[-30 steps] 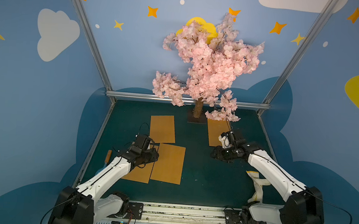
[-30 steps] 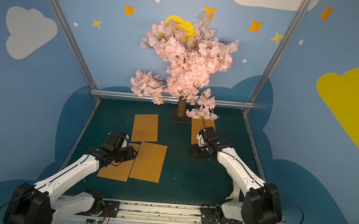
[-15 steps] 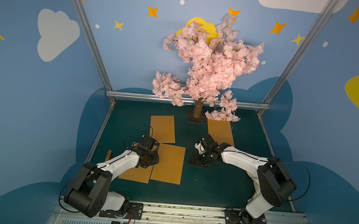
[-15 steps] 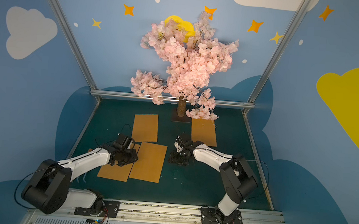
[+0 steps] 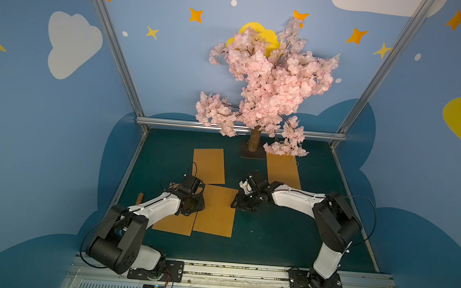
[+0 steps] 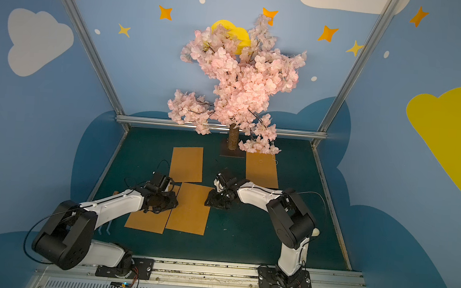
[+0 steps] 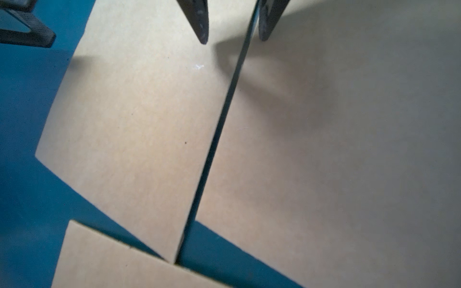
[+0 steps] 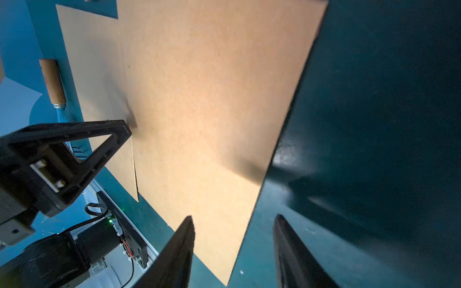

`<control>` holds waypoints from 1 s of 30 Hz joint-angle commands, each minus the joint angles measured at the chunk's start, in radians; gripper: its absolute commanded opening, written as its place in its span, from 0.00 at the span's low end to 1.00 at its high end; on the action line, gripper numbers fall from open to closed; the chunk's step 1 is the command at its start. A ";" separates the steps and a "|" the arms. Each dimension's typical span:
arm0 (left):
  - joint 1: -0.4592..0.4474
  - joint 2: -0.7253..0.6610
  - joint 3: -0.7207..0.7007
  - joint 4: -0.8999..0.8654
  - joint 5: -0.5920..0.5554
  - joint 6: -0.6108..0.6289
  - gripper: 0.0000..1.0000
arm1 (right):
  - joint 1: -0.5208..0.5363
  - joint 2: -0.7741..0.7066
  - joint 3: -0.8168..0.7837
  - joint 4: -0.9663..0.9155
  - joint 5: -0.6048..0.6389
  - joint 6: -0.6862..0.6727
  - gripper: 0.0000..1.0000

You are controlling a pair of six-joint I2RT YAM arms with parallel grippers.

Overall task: Open the file bag
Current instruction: Pick up the file bag from the center of the board.

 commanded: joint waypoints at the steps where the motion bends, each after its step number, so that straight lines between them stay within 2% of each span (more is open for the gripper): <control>1: 0.000 0.031 -0.026 0.017 0.005 -0.008 0.35 | 0.008 0.018 0.026 -0.008 -0.005 0.004 0.52; 19: 0.000 0.080 -0.053 0.060 0.031 -0.013 0.34 | 0.016 0.106 0.041 0.032 -0.047 0.026 0.51; 30: -0.002 0.143 -0.065 0.102 0.060 -0.015 0.25 | 0.014 0.103 0.024 0.097 -0.074 0.040 0.51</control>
